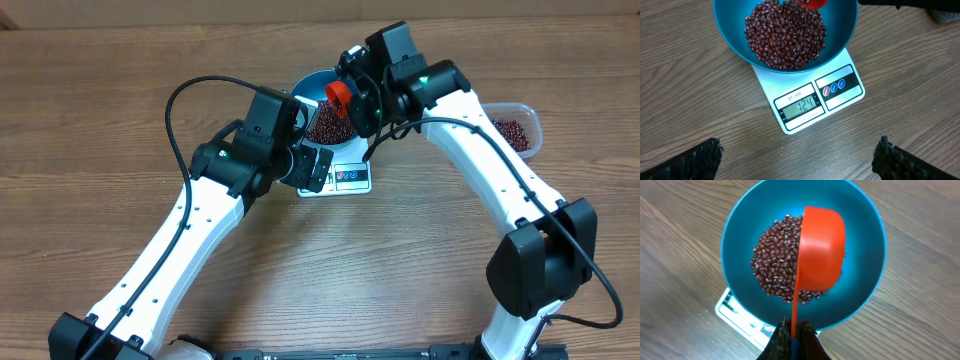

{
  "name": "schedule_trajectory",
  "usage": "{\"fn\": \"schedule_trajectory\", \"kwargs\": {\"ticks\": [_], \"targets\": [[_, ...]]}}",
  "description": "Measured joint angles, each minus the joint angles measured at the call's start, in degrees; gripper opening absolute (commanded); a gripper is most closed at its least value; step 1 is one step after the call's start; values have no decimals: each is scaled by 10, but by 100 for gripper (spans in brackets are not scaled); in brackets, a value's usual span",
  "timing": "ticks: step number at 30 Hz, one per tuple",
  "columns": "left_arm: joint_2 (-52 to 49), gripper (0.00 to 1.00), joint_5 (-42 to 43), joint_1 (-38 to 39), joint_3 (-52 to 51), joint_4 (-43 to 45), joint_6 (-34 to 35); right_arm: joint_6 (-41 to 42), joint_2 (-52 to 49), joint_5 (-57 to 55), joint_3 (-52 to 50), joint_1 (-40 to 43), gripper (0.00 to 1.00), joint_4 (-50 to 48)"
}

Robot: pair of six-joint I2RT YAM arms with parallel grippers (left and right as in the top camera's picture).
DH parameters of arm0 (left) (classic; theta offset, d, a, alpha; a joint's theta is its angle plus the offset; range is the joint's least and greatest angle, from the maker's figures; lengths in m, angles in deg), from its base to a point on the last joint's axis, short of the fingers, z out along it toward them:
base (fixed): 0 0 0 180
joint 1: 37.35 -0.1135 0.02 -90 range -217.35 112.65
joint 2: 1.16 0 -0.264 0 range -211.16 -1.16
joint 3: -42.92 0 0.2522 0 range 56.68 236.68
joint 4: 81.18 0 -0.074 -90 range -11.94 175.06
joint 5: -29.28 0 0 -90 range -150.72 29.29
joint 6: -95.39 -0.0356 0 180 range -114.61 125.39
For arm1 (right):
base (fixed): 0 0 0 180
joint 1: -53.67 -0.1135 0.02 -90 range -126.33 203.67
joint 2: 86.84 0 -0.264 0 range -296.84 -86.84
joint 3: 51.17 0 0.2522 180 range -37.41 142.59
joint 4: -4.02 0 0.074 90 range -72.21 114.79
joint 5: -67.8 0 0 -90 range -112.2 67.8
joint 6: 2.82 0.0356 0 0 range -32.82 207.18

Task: Scoop item into bowl and weigh 150g on scale
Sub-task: 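Move the empty scoop back to the bean container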

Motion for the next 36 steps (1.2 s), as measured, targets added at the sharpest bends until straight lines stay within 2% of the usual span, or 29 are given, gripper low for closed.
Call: {"fn": "schedule_trajectory", "kwargs": {"ticks": [8, 17, 22, 27, 31, 36], "targets": [[0, 100, 0, 0, 0, 0, 0, -8, 1, -51, 0, -15, 4, -2], [0, 100, 0, 0, 0, 0, 0, -30, 1, -58, 0, -19, 3, 16], [0, 100, 0, 0, 0, 0, 0, -21, 1, -73, 0, -30, 4, -8], [0, 99, 0, 0, 0, 0, 0, -17, 1, -71, 0, -31, 4, -3], [0, 100, 0, 0, 0, 0, 0, -57, 1, -36, 0, -31, 3, 28], [0, 100, 0, 0, 0, 0, 0, -45, 1, -40, 0, -30, 4, 3]]}}
